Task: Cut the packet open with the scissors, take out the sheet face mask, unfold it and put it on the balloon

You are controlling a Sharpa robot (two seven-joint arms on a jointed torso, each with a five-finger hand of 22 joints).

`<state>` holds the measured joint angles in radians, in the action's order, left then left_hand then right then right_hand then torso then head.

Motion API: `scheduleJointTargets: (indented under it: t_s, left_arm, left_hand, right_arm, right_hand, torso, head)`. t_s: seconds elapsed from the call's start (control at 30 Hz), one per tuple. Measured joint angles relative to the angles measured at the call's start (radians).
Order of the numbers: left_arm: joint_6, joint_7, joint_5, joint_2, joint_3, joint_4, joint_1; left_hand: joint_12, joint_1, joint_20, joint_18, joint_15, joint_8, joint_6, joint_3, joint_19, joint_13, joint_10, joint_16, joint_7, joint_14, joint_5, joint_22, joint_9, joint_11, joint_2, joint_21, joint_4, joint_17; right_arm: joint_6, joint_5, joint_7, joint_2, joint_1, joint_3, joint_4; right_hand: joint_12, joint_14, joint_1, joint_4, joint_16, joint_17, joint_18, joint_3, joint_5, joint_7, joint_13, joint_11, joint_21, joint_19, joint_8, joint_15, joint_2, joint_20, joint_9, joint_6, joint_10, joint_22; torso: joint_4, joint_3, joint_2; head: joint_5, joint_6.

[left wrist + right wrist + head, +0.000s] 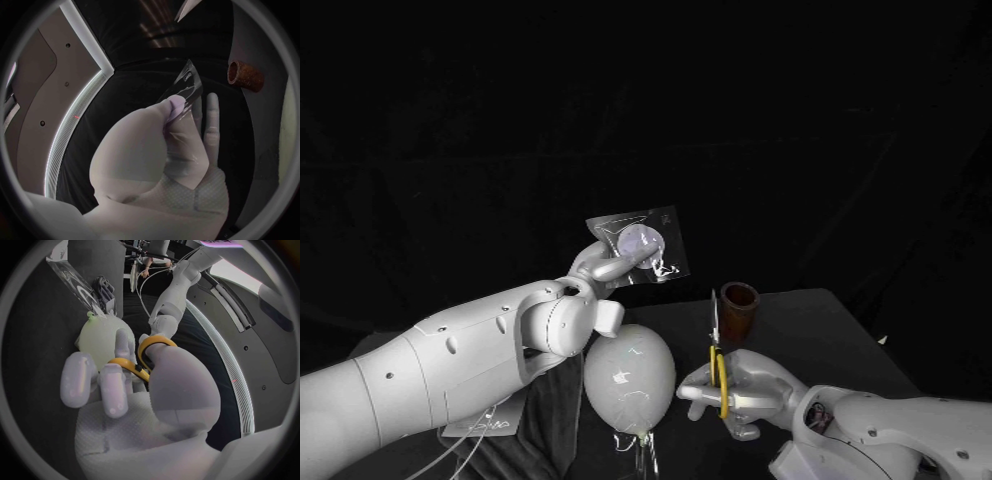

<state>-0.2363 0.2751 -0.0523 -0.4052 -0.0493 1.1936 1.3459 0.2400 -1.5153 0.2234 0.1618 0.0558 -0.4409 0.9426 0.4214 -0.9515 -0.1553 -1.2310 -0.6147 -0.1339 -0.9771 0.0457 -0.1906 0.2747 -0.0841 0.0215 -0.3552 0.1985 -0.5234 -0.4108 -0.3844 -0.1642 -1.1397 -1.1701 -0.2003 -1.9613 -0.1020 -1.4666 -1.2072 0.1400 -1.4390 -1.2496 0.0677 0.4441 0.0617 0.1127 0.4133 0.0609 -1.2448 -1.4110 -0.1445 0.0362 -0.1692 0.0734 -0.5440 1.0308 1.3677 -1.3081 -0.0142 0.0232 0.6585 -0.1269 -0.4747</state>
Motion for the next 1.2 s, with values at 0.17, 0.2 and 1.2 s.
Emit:
scheduleJointTargets:
  t_s: [0.17, 0.2, 1.2]
  left_arm:
    - [-0.025, -0.011, 0.04, 0.022, 0.0, -0.005, 0.0]
    - [-0.028, -0.013, 0.045, 0.025, 0.0, -0.006, 0.0]
    - [-0.055, -0.022, 0.113, 0.024, 0.0, 0.047, -0.003]
  left_hand:
    - [0.0, 0.001, -0.003, 0.0, -0.004, 0.0, 0.0, 0.003, 0.003, 0.0, 0.0, 0.0, 0.0, 0.004, 0.0, -0.002, 0.0, 0.0, 0.001, 0.0, -0.003, -0.001]
    - [0.0, 0.001, -0.003, 0.0, -0.004, 0.0, 0.0, 0.003, 0.003, 0.0, 0.0, 0.0, 0.0, 0.004, 0.0, -0.002, 0.0, 0.0, 0.001, 0.0, -0.003, -0.001]
    - [0.004, 0.01, -0.004, -0.001, -0.004, 0.003, -0.002, 0.011, 0.01, -0.004, 0.008, -0.008, 0.002, 0.011, 0.0, -0.008, 0.005, 0.0, 0.01, -0.012, -0.011, -0.004]
  right_arm:
    - [-0.005, -0.026, 0.008, -0.013, 0.007, 0.0, -0.022]
    - [-0.007, -0.028, 0.008, -0.015, 0.008, -0.001, -0.025]
    - [0.003, 0.028, 0.005, -0.027, 0.016, -0.001, -0.009]
  right_hand:
    - [0.002, 0.0, 0.027, 0.022, 0.0, 0.002, 0.0, -0.034, -0.006, 0.005, 0.0, 0.001, 0.009, 0.0, 0.018, 0.0, -0.027, 0.0, 0.008, -0.017, 0.007, 0.0]
    - [0.002, 0.0, 0.039, 0.032, 0.0, 0.003, -0.001, -0.047, -0.01, 0.005, 0.0, 0.001, 0.012, 0.003, 0.022, 0.0, -0.039, 0.003, 0.009, -0.02, 0.008, 0.0]
    - [0.033, 0.0, 0.086, 0.157, 0.012, 0.049, 0.009, -0.566, -0.01, 0.044, -0.013, 0.038, 0.105, 0.05, 0.074, -0.051, 0.049, 0.05, 0.03, -0.166, -0.064, 0.0]
  torso:
    - [-0.0061, 0.0048, -0.002]
    - [-0.007, 0.0049, -0.002]
    - [-0.0041, 0.0047, -0.002]
  head:
    - [-0.012, -0.006]
    - [-0.014, -0.007]
    - [-0.076, -0.05]
